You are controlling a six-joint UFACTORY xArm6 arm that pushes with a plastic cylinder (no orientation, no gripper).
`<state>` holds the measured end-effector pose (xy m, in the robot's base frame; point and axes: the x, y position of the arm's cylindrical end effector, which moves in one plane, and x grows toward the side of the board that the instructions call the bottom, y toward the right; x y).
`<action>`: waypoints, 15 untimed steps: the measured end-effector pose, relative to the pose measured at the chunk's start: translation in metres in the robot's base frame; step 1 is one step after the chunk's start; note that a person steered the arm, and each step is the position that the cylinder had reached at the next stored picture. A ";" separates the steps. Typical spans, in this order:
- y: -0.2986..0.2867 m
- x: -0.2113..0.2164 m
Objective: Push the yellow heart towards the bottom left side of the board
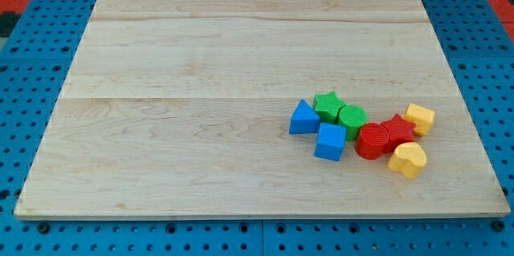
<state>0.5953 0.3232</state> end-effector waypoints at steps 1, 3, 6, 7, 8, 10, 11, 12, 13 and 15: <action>0.000 -0.003; -0.059 -0.028; -0.158 -0.055; -0.201 -0.042; -0.236 -0.038; -0.170 -0.012; -0.237 0.007; -0.290 -0.020; -0.281 -0.033; -0.294 -0.063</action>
<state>0.5320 0.0296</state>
